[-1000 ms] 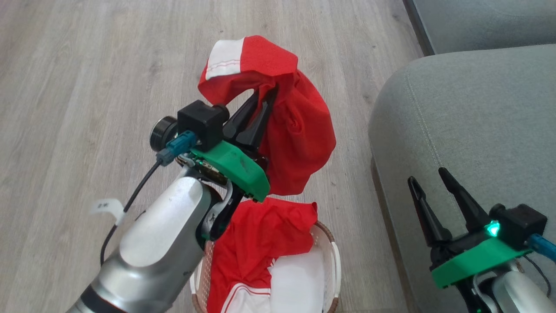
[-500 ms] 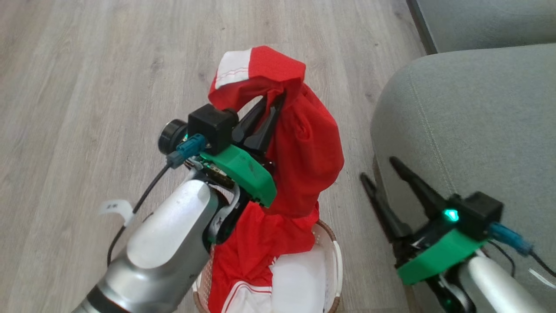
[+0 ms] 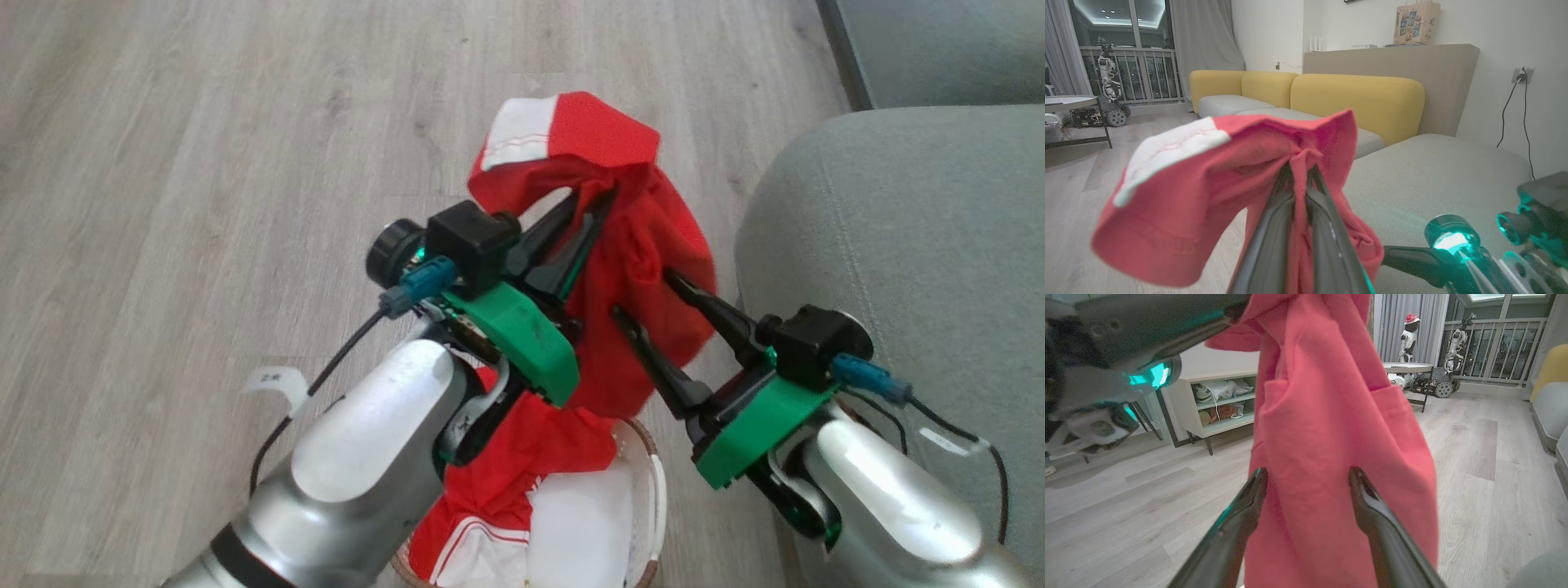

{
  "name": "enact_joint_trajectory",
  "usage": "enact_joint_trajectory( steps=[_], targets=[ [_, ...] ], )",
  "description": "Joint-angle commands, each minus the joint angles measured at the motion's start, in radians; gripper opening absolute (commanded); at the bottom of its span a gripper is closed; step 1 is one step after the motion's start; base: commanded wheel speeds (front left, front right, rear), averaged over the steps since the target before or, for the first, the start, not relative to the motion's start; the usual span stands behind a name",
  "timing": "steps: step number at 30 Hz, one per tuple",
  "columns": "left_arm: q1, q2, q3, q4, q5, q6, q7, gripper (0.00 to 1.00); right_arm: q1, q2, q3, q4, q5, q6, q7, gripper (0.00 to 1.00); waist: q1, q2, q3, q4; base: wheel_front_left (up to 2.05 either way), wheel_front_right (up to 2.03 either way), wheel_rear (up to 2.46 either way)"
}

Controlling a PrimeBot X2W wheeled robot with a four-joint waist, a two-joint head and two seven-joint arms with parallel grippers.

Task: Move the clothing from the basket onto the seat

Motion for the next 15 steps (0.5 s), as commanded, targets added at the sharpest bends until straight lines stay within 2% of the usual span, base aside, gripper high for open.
enact_joint_trajectory(
  steps=[1,6,15],
  targets=[
    [-0.072,-0.003,0.025,-0.025,-0.008,-0.009,-0.010,0.00,-0.051,0.008,0.021,-0.002,0.014,0.000,-0.007,1.00,0.0000,0.0000,0.001,0.014,0.00,0.00,0.00],
    [-0.075,-0.021,-0.003,-0.017,-0.018,-0.016,-0.011,0.00,-0.112,0.018,0.068,0.076,0.020,0.000,-0.007,1.00,0.0000,0.0000,0.002,0.035,0.00,0.00,0.00],
    [-0.070,-0.040,-0.051,-0.021,-0.046,-0.019,-0.013,0.00,-0.172,0.042,0.093,0.173,0.037,0.000,-0.007,1.00,0.0000,0.0000,-0.002,0.067,0.00,0.00,0.00]
  ],
)
